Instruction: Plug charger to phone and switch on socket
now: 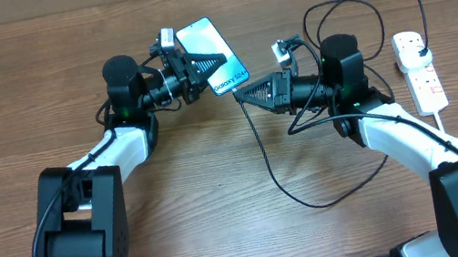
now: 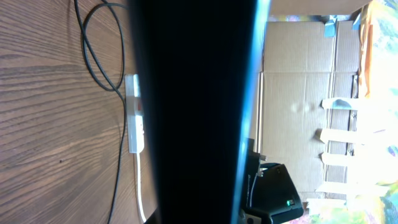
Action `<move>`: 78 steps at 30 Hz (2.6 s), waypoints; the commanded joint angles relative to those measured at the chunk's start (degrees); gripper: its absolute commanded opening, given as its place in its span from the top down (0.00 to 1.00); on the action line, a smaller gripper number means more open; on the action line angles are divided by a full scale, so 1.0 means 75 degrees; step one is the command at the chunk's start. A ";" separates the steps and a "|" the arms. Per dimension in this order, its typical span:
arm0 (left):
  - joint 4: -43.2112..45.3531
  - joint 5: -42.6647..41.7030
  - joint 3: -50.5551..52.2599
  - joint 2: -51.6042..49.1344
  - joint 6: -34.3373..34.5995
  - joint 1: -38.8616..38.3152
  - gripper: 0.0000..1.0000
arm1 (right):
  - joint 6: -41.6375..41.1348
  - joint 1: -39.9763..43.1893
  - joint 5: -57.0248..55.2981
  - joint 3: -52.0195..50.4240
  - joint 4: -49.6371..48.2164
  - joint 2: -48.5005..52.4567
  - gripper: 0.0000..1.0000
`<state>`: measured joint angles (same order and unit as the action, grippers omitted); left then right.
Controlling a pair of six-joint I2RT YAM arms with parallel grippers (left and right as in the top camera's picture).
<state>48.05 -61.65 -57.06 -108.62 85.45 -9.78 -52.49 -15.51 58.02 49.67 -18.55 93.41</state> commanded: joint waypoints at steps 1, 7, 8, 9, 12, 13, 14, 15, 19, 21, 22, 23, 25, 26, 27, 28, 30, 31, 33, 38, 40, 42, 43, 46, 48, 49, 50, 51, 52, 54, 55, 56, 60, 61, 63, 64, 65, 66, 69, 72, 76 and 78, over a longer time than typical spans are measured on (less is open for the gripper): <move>0.0221 -0.0076 -0.0152 0.0195 0.0076 -0.0035 0.96 | 0.0000 0.0012 -0.0140 0.0012 -0.0009 0.0029 0.96; 0.0236 -0.0111 -0.0152 0.0195 0.0093 -0.0035 0.95 | -0.0003 0.0012 -0.0181 0.0012 -0.0038 0.0029 0.96; 0.0236 -0.0111 -0.0152 0.0195 0.0090 -0.0029 0.96 | -0.0003 0.0012 -0.0125 0.0015 -0.0041 0.0029 0.96; 0.0236 -0.0111 -0.0152 0.0195 0.0070 -0.0017 0.96 | -0.0003 0.0012 -0.0052 0.0015 -0.0076 0.0029 0.96; 0.0230 -0.0122 -0.0152 0.0195 -0.0017 0.0038 0.96 | -0.0003 0.0020 0.0105 0.0015 -0.0096 0.0029 0.96; 0.0230 -0.0122 -0.0152 0.0195 -0.0017 0.0052 0.95 | -0.0003 0.0020 0.0105 0.0015 -0.0093 0.0029 0.96; 0.0230 -0.0122 -0.0152 0.0195 -0.0017 0.0067 0.96 | -0.0003 0.0020 0.0105 0.0012 -0.0099 0.0029 0.96; 0.0230 -0.0125 -0.0152 0.0195 -0.0017 0.0067 0.96 | -0.0003 0.0020 0.0105 0.0015 -0.0114 0.0029 0.96; 0.0230 -0.0175 -0.0152 0.0195 -0.0023 0.0064 0.95 | -0.0003 0.0020 0.0096 0.0012 -0.0122 0.0029 0.96; 0.0230 -0.0207 -0.0149 0.0195 -0.0026 0.0064 0.96 | -0.0003 0.0020 0.0099 0.0015 -0.0122 0.0029 0.96; 0.0233 -0.0216 -0.0149 0.0195 -0.0029 0.0064 0.96 | -0.0003 0.0020 0.0099 0.0015 -0.0125 0.0029 0.96; 0.0233 -0.0227 -0.0149 0.0195 -0.0061 0.0064 0.96 | -0.0003 0.0029 0.0099 0.0015 -0.0131 0.0029 0.96; 0.0227 -0.0256 -0.0149 0.0195 -0.0143 0.0064 0.96 | -0.0006 0.0058 0.0108 0.0015 -0.0149 0.0029 0.96; 0.0230 -0.0271 -0.0149 0.0195 -0.0143 0.0064 0.96 | -0.0006 0.0082 0.0108 0.0015 -0.0149 0.0029 0.96; 0.0230 -0.0274 -0.0149 0.0195 -0.0140 0.0064 0.95 | -0.0009 0.0096 0.0108 0.0015 -0.0149 0.0029 0.96; 0.0230 -0.0274 -0.0149 0.0195 -0.0143 0.0064 0.96 | -0.0012 0.0108 0.0108 0.0015 -0.0149 0.0029 0.96; 0.0230 -0.0277 -0.0149 0.0195 -0.0143 0.0064 0.96 | -0.0035 0.0122 0.0114 0.0015 -0.0149 0.0029 0.96; 0.0230 -0.0274 -0.0149 0.0195 -0.0149 0.0064 0.95 | -0.0035 0.0128 0.0137 0.0015 -0.0157 0.0029 0.96; 0.0230 -0.0280 -0.0149 0.0195 -0.0169 0.0064 0.96 | -0.0035 0.0134 0.0152 0.0015 -0.0154 0.0029 0.96; 0.0227 -0.0277 -0.0149 0.0195 -0.0216 0.0064 0.96 | -0.0160 0.0149 0.0230 0.0015 -0.0236 0.0029 0.96; 0.0230 -0.0277 -0.0149 0.0195 -0.0221 0.0064 0.95 | -0.0181 0.0149 0.0303 0.0015 -0.0356 0.0029 0.96; 0.0230 -0.0277 -0.0149 0.0195 -0.0221 0.0064 0.96 | -0.0181 0.0149 0.0289 0.0015 -0.0353 0.0029 0.96; 0.0230 -0.0277 -0.0149 0.0195 -0.0219 0.0064 0.96 | -0.0178 0.0149 0.0274 0.0012 -0.0326 0.0029 0.96; 0.0230 -0.0277 -0.0149 0.0195 -0.0219 0.0064 0.96 | -0.0175 0.0149 0.0271 0.0015 -0.0318 0.0029 0.96; 0.0233 -0.0274 -0.0149 0.0195 -0.0187 0.0064 0.96 | -0.0175 0.0149 0.0256 0.0015 -0.0289 0.0029 0.96; 0.0233 -0.0274 -0.0149 0.0195 -0.0172 0.0064 0.96 | -0.0172 0.0149 0.0210 0.0012 -0.0239 0.0029 0.96; 0.0233 -0.0277 -0.0149 0.0195 -0.0134 0.0064 0.96 | -0.0169 0.0149 0.0160 0.0015 -0.0181 0.0029 0.96; 0.0233 -0.0274 -0.0149 0.0195 -0.0131 0.0064 0.96 | -0.0146 0.0149 0.0131 0.0015 -0.0119 0.0029 0.96; 0.0233 -0.0274 -0.0149 0.0195 -0.0131 0.0064 0.96 | -0.0149 0.0149 0.0131 0.0015 -0.0119 0.0029 0.96; 0.0233 -0.0277 -0.0149 0.0195 -0.0134 0.0061 0.96 | -0.0149 0.0149 0.0128 0.0012 -0.0122 0.0029 0.96; 0.0233 -0.0274 -0.0149 0.0195 -0.0134 0.0055 0.96 | -0.0149 0.0149 0.0131 0.0012 -0.0122 0.0029 0.96; 0.0233 -0.0274 -0.0149 0.0195 -0.0134 0.0052 0.95 | -0.0146 0.0149 0.0128 0.0012 -0.0122 0.0029 0.96; 0.0233 -0.0274 -0.0149 0.0195 -0.0137 0.0050 0.96 | -0.0149 0.0149 0.0131 0.0015 -0.0181 0.0029 0.96; 0.0233 -0.0277 -0.0149 0.0195 -0.0137 0.0050 0.96 | -0.0149 0.0149 0.0128 0.0012 -0.0184 0.0029 0.96; 0.0233 -0.0277 -0.0149 0.0195 -0.0137 0.0050 0.96 | -0.0149 0.0149 0.0128 0.0012 -0.0181 0.0029 0.96; 0.0233 -0.0277 -0.0149 0.0195 -0.0137 0.0044 0.96 | -0.0146 0.0149 0.0128 0.0012 -0.0181 0.0029 0.96; 0.0233 -0.0277 -0.0149 0.0195 -0.0137 0.0041 0.96 | -0.0149 0.0149 0.0122 0.0015 -0.0181 0.0029 0.96; 0.0233 -0.0277 -0.0149 0.0195 -0.0137 0.0032 0.95 | -0.0149 0.0149 0.0122 0.0015 -0.0181 0.0029 0.96; 0.0233 -0.0277 -0.0149 0.0195 -0.0140 -0.0006 0.96 | -0.0149 0.0149 0.0131 0.0012 -0.0181 0.0029 0.96; 0.0233 -0.0277 -0.0149 0.0195 -0.0137 -0.0009 0.96 | -0.0149 0.0149 0.0131 0.0012 -0.0181 0.0029 0.96; 0.0233 -0.0280 -0.0149 0.0195 -0.0137 -0.0009 0.96 | -0.0149 0.0149 0.0131 0.0015 -0.0181 0.0029 0.96; 0.0233 -0.0277 -0.0149 0.0195 -0.0140 -0.0009 0.96 | -0.0149 0.0146 0.0143 0.0012 -0.0181 0.0029 0.96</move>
<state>49.04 -62.33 -57.06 -108.62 85.36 -9.67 -53.58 -14.66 59.35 49.67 -19.46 93.41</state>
